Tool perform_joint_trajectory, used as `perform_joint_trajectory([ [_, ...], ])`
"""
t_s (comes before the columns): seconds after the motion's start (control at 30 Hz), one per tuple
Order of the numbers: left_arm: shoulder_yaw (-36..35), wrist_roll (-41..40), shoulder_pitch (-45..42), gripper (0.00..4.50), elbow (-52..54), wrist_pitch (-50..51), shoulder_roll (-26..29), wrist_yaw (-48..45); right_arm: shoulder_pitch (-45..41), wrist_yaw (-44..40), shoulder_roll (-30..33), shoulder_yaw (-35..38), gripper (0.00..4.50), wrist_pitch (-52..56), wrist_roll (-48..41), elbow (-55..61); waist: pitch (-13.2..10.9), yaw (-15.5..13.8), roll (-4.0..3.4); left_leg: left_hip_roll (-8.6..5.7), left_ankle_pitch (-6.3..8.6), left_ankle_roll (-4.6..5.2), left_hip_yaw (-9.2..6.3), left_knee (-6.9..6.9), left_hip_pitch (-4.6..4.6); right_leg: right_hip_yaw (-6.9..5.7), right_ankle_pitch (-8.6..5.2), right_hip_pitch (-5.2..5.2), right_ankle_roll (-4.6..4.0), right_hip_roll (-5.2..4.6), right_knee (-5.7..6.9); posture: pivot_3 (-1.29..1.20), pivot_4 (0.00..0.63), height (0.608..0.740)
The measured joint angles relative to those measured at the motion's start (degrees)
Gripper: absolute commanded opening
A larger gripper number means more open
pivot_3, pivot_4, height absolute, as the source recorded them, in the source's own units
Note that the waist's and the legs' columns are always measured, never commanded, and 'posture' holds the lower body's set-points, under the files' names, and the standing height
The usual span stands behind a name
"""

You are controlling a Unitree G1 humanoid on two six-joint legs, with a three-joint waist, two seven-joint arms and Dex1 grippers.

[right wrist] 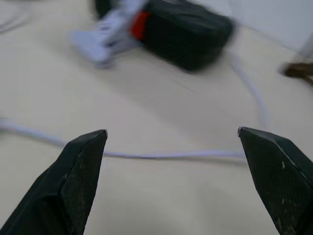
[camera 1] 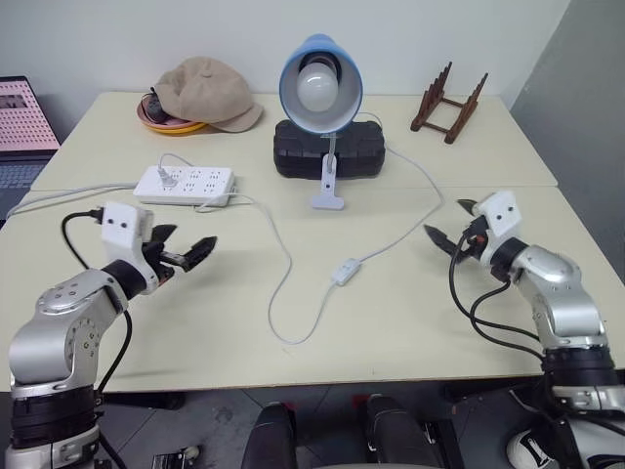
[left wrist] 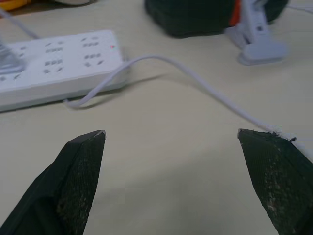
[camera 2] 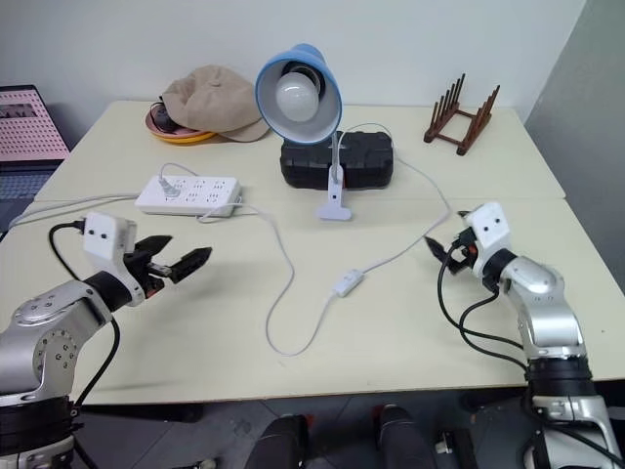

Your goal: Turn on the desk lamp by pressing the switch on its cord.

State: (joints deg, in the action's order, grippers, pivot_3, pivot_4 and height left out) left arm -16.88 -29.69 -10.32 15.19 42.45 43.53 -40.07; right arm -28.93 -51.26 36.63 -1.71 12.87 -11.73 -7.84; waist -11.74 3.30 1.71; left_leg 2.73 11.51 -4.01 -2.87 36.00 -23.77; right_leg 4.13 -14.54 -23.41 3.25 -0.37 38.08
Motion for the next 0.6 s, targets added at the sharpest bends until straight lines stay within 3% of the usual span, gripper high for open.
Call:
perform_joint_trajectory([
  [0.13, 3.4, -3.3, -0.6, 4.5, 4.9, 2.3, 3.0, -5.3, -7.8, -12.0, 0.6, -4.3, 4.48, -1.4, -0.9, -5.8, 0.0, 0.0, 0.0, 0.03, 0.0, 0.0, -0.02, -0.02, 0.01, -0.03, -0.01, -0.01, -0.01, 0.03, 0.01, 0.0, 0.15, 0.74],
  [0.23, 5.3, -4.2, -2.2, 4.5, 6.9, 3.8, 3.1, -5.7, -10.9, -15.6, 0.3, -6.4, 4.48, -3.2, -0.3, -10.8, 0.0, -0.1, 0.0, 0.01, 0.0, 0.0, -0.02, -0.02, -0.03, -0.03, -0.02, -0.01, -0.02, 0.01, -0.01, 0.0, 0.15, 0.74],
  [0.33, 11.4, -5.1, -4.0, 4.5, 11.7, 6.0, -1.9, -3.2, -11.9, -18.7, 0.6, -6.9, 4.48, -2.2, -0.5, -10.5, 0.0, -0.7, -0.02, -0.08, 0.01, -0.01, -0.01, 0.01, -0.11, -0.01, 0.0, 0.02, -0.02, -0.08, -0.1, 0.0, 0.15, 0.74],
  [0.43, 17.9, -3.9, -3.1, 4.5, 12.8, 6.3, -7.3, 0.5, -6.8, -19.5, 4.1, -6.1, 4.48, 1.7, -1.9, -2.2, 0.0, -1.5, 0.0, -0.07, 0.02, -0.01, -0.08, 0.0, -0.14, -0.06, 0.07, 0.03, -0.15, -0.07, -0.09, 0.0, 0.15, 0.74],
  [0.6, 25.5, 2.0, -5.3, 4.5, 6.9, 4.4, -17.2, 7.4, 8.9, -14.2, 8.0, 0.1, 4.48, 13.7, -6.8, 16.3, 0.0, -1.7, -0.09, -0.08, 0.02, 0.01, -0.13, 0.06, -0.06, -0.07, -0.08, 0.06, 0.04, -0.04, 0.01, 0.0, 0.15, 0.74],
])
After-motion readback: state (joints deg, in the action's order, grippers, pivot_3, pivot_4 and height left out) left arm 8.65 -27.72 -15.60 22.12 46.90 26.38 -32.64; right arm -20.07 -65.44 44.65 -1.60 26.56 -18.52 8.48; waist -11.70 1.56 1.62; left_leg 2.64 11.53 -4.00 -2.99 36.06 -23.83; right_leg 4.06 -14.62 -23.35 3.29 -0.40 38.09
